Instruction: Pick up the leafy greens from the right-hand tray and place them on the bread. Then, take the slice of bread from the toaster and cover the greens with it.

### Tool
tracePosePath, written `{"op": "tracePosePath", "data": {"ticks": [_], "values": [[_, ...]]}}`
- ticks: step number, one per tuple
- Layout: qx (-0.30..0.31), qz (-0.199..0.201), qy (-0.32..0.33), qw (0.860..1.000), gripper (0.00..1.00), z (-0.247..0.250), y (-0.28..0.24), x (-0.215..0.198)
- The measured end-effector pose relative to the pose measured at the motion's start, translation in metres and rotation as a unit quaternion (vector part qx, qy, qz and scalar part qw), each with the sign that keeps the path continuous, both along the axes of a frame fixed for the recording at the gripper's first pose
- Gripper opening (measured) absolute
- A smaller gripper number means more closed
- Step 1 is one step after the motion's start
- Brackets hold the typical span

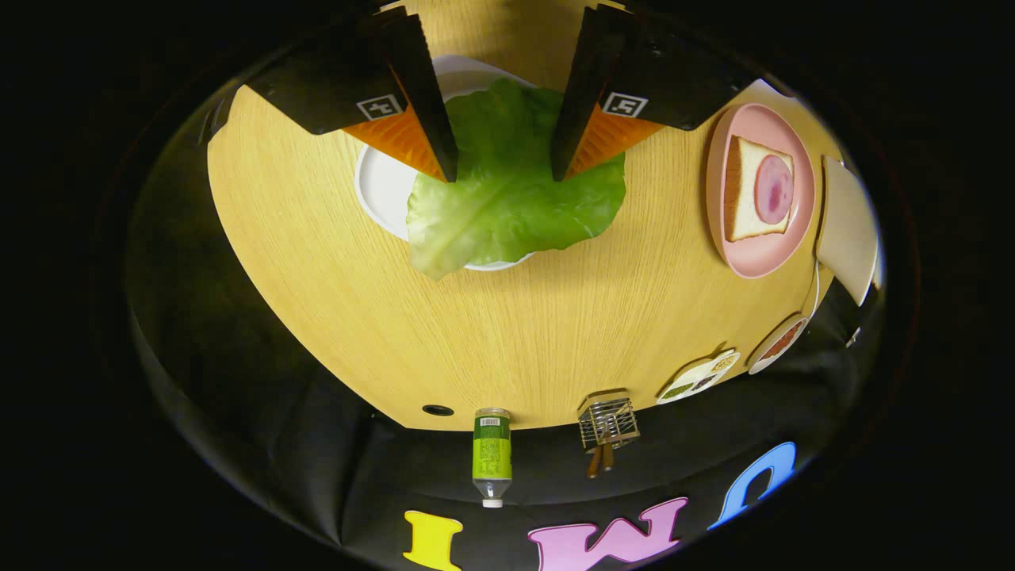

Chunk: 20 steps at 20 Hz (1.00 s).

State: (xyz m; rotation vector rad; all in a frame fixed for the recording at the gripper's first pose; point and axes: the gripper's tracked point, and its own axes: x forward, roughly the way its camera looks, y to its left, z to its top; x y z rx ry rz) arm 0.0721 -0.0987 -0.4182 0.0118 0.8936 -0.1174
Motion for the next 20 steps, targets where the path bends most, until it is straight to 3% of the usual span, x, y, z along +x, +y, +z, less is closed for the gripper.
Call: {"op": "tracePosePath", "data": {"ticks": [2, 4, 6, 10, 13, 20], "values": [[0.002, 0.008, 0.001, 1.0, 0.74, 0.001, 0.0, 0.001], [-0.001, -0.005, 0.001, 1.0, 0.34, 0.0, -0.009, 0.003], [0.012, -0.004, -0.004, 1.0, 0.14, 0.002, -0.008, 0.002], [0.052, 0.013, -0.004, 0.999, 0.06, 0.0, -0.009, 0.003], [0.077, 0.009, 0.006, 0.997, 0.06, 0.006, -0.011, 0.0], [0.05, 0.037, -0.034, 0.997, 0.05, 0.053, -0.009, -0.004]]}}
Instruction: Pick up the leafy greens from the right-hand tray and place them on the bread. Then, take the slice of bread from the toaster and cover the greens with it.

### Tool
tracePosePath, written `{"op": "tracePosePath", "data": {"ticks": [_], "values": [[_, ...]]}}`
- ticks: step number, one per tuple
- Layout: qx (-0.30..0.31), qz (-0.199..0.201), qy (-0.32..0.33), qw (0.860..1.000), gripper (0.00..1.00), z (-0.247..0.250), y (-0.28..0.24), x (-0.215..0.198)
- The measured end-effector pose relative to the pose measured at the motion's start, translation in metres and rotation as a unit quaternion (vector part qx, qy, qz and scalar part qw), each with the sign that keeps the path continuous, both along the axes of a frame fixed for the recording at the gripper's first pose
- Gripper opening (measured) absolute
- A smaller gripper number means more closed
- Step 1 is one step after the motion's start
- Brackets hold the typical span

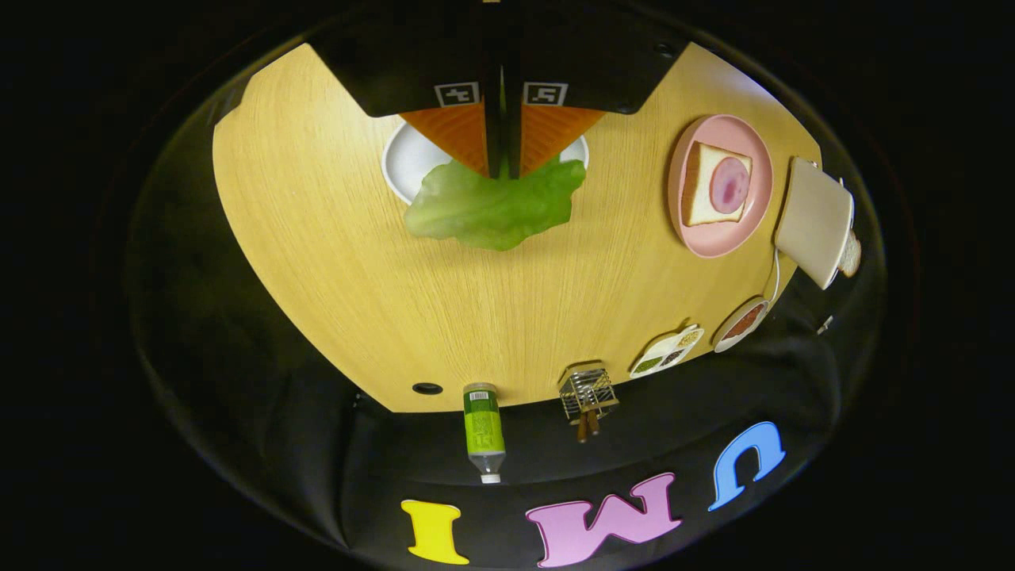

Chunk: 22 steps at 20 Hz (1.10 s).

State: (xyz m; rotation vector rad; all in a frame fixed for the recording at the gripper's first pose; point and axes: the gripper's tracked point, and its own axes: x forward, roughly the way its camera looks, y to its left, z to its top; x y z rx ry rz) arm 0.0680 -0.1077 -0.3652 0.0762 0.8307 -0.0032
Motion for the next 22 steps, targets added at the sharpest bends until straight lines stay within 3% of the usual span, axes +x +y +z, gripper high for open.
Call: {"op": "tracePosePath", "data": {"ticks": [6, 12, 22], "values": [[-0.002, 0.026, -0.03, 0.999, 0.06, 0.05, 0.021, -0.005], [0.003, 0.048, -0.042, 0.998, 0.05, 0.079, 0.076, -0.011], [0.008, 0.121, -0.039, 0.992, 0.05, 0.078, 0.193, -0.018]]}}
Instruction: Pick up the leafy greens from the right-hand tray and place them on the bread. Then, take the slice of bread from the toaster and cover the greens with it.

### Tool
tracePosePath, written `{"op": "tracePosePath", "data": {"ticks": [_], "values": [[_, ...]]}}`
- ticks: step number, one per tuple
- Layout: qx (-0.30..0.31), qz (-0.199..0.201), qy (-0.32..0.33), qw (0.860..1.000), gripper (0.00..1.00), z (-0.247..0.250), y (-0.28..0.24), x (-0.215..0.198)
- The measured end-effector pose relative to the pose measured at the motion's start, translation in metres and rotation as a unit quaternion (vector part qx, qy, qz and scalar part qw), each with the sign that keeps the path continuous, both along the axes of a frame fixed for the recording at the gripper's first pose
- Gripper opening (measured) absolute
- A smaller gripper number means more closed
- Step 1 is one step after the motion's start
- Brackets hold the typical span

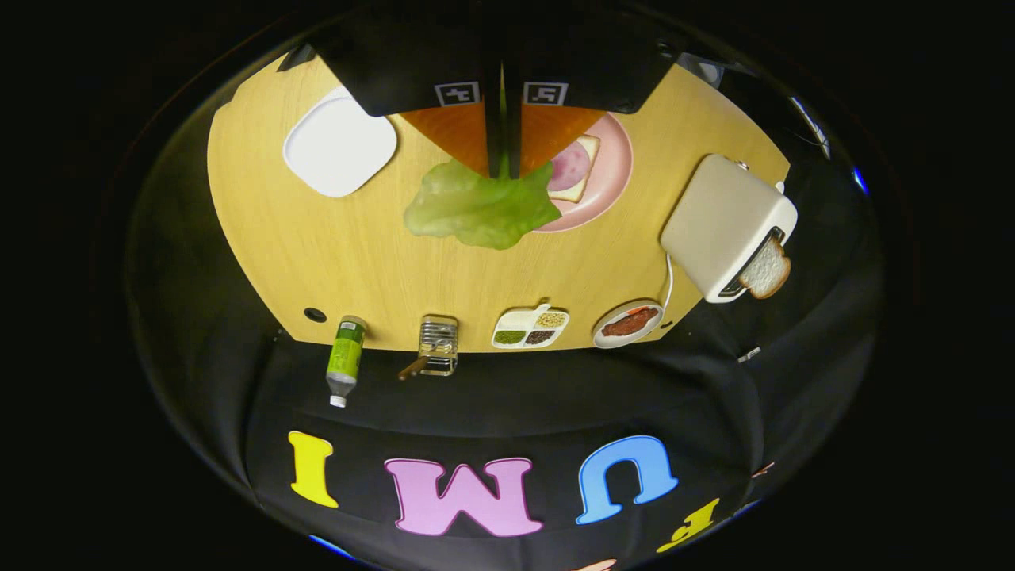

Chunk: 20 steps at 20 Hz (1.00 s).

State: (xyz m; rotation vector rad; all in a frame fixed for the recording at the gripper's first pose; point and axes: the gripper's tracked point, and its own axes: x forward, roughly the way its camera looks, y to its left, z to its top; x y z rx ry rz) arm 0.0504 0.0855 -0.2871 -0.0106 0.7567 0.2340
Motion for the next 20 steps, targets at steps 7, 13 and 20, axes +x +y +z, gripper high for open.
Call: {"op": "tracePosePath", "data": {"ticks": [7, 13, 20], "values": [[-0.012, 0.022, 0.028, 0.999, 0.05, -0.033, 0.051, 0.002], [-0.018, 0.004, 0.048, 0.999, 0.06, -0.057, 0.064, 0.011], [-0.03, -0.025, 0.06, 0.997, 0.26, -0.07, 0.061, 0.017]]}}
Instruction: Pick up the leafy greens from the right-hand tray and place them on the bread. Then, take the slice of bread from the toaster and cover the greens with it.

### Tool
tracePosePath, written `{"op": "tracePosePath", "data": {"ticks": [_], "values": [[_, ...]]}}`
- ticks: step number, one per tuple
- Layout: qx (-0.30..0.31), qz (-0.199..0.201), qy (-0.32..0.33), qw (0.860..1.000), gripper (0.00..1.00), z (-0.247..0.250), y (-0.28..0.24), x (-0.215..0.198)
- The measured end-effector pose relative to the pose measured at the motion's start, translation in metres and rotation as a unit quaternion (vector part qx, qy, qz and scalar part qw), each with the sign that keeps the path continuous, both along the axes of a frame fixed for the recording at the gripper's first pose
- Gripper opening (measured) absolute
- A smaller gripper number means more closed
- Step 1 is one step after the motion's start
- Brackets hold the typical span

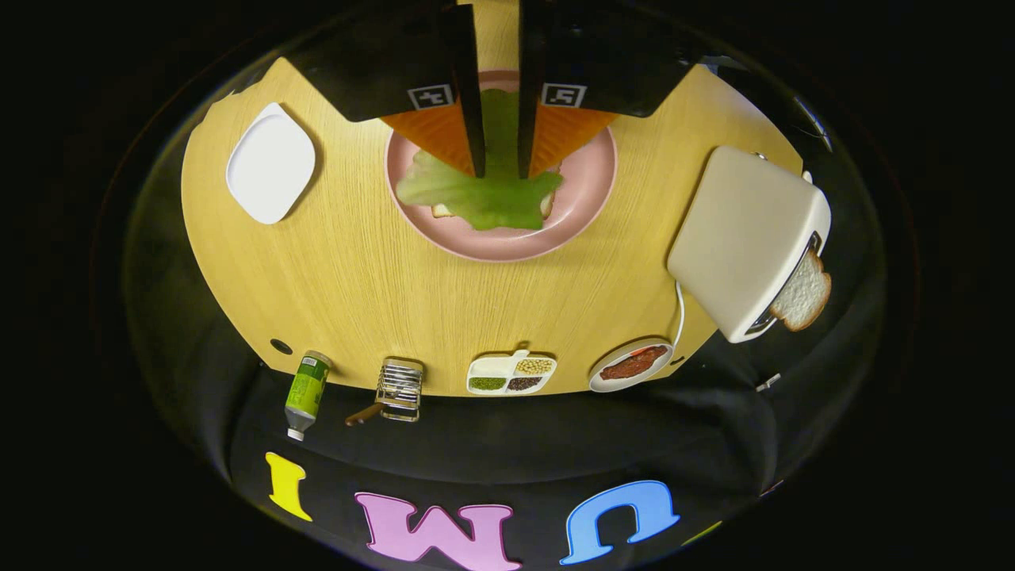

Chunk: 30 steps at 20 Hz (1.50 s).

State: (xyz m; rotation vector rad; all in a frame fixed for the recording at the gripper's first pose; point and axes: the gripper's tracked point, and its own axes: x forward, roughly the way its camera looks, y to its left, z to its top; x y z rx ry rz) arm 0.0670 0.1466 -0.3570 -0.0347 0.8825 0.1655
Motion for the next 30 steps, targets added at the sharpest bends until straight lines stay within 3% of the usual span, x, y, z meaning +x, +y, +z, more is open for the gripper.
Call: {"op": "tracePosePath", "data": {"ticks": [3, 5, 6, 9, 20, 23, 30], "values": [[0.002, 0.008, 0.012, 1.0, 0.35, -0.005, 0.006, -0.003], [0.002, 0.014, 0.011, 1.0, 0.75, -0.002, 0.009, -0.005], [0.002, 0.016, 0.008, 1.0, 0.85, 0.001, 0.01, -0.006], [0.015, 0.023, -0.006, 1.0, 1.0, 0.02, 0.022, -0.005], [0.07, 0.138, -0.126, 0.98, 1.0, 0.145, 0.14, 0.011], [0.067, 0.174, -0.136, 0.973, 1.0, 0.157, 0.18, 0.013], [0.107, 0.216, -0.14, 0.96, 0.99, 0.174, 0.279, 0.002]]}}
